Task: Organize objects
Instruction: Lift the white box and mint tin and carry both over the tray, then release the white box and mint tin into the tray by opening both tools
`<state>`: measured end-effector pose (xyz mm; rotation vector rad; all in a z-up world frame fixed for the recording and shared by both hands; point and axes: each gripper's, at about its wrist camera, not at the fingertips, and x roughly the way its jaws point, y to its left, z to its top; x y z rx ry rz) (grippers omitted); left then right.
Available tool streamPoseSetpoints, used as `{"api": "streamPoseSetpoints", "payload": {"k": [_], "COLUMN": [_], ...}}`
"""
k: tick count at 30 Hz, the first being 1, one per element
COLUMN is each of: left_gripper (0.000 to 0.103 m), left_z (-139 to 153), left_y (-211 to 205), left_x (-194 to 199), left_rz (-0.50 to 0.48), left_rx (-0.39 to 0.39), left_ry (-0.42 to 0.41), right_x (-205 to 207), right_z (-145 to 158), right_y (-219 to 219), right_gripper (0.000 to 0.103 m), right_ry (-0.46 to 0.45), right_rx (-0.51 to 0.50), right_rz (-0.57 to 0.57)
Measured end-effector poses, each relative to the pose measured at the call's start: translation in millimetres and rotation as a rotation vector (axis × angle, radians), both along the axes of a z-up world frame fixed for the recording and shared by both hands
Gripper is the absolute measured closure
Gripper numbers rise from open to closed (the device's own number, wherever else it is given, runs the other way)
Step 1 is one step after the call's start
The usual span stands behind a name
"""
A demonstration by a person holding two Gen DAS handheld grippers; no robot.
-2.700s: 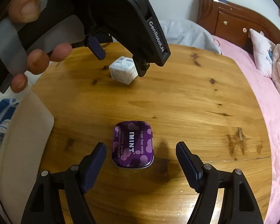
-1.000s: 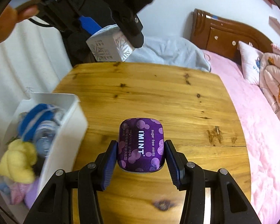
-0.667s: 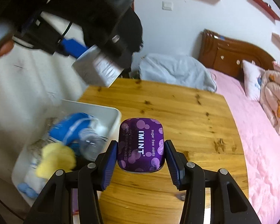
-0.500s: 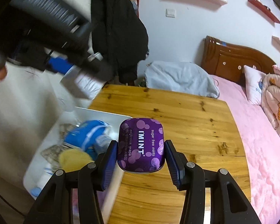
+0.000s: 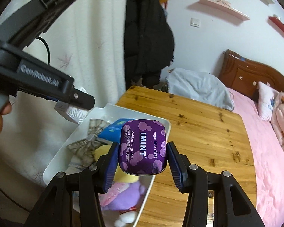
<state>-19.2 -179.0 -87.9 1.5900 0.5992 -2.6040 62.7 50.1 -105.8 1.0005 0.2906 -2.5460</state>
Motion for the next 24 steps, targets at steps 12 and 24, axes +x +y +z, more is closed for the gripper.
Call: {"api": "streamPoseSetpoints", "payload": {"k": [12, 24], "left_gripper": [0.058, 0.058], "left_z": [-43.7, -66.3], "left_y": [-15.5, -4.7], "left_x": [15.8, 6.6], "left_rz": [0.03, -0.048], "left_rx": [-0.039, -0.096], "left_ry": [-0.046, -0.072], "right_x": [21.0, 25.3], "right_z": [-26.4, -50.1], "right_y": [-56.8, -74.5], "right_gripper": [0.052, 0.052], "right_ry": [-0.092, -0.168], "right_rx": [0.098, 0.192], "right_rz": [0.207, 0.258]}}
